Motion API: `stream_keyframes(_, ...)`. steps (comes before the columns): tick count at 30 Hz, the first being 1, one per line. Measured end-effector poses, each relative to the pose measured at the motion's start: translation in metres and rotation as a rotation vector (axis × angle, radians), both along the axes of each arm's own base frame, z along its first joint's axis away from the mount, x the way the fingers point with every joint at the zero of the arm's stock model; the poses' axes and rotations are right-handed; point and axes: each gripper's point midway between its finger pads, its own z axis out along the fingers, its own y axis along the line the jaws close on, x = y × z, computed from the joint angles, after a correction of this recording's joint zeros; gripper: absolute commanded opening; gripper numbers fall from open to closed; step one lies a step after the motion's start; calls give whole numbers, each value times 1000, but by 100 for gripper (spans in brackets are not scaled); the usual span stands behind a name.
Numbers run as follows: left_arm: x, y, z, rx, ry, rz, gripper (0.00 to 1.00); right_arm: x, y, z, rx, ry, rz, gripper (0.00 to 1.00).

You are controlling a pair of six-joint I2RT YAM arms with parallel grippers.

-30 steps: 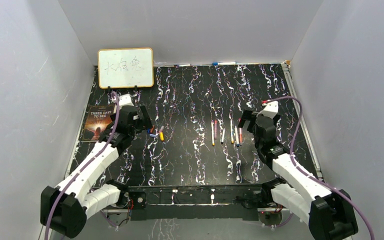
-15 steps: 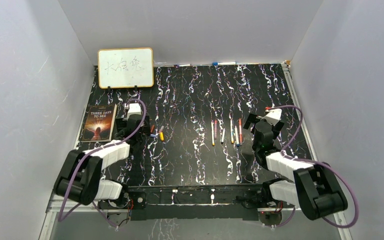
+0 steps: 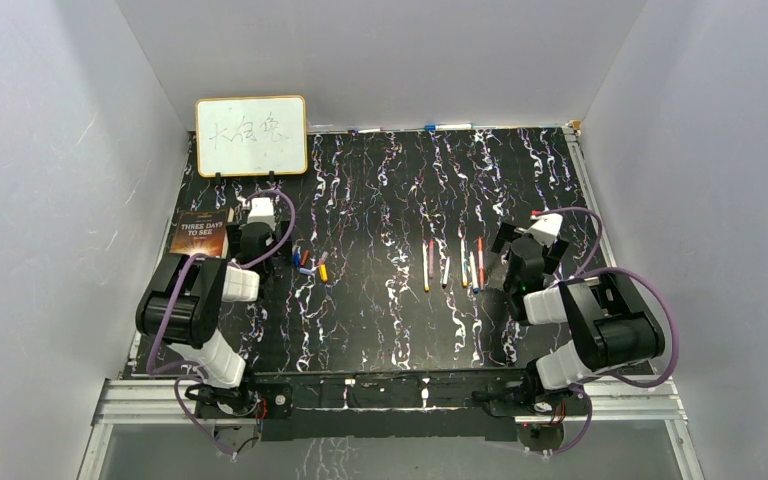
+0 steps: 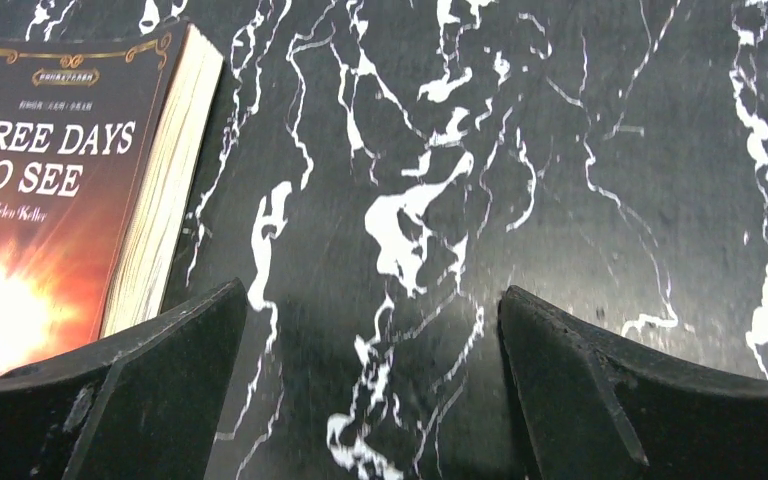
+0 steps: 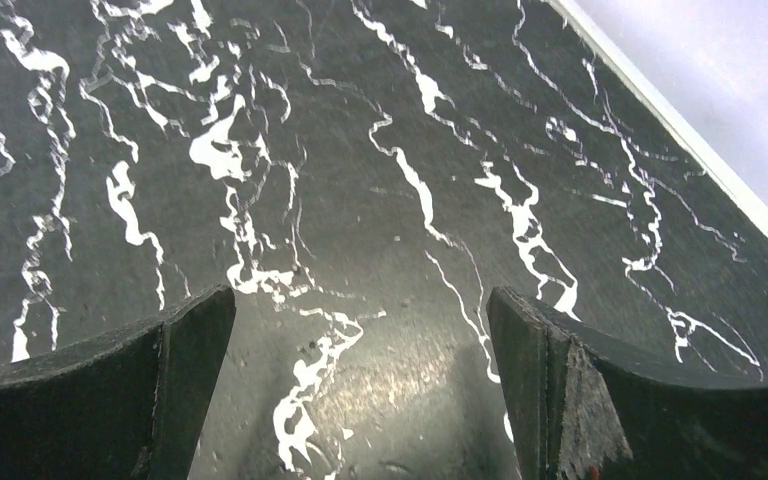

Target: Open the pen caps

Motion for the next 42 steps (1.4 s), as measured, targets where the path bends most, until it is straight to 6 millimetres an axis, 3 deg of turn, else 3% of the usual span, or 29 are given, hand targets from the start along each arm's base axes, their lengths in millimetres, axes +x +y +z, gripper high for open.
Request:
stream_keyframes(5,17,11,-2,-46,-27,-8,98,6,-1,7,-24,-63,15,98)
stream_keyframes(20,-10,13,-7,-125,-119,-63,98,10,23,9,-51,-105,207,98)
stream_keyframes(25,-10,13,-5,-138,-139,-76,98,11,29,-1,-42,-74,282,98)
stream_keyframes(42,-9,6,-2,-156,-156,-118,98,12,36,0,-32,-78,329,98)
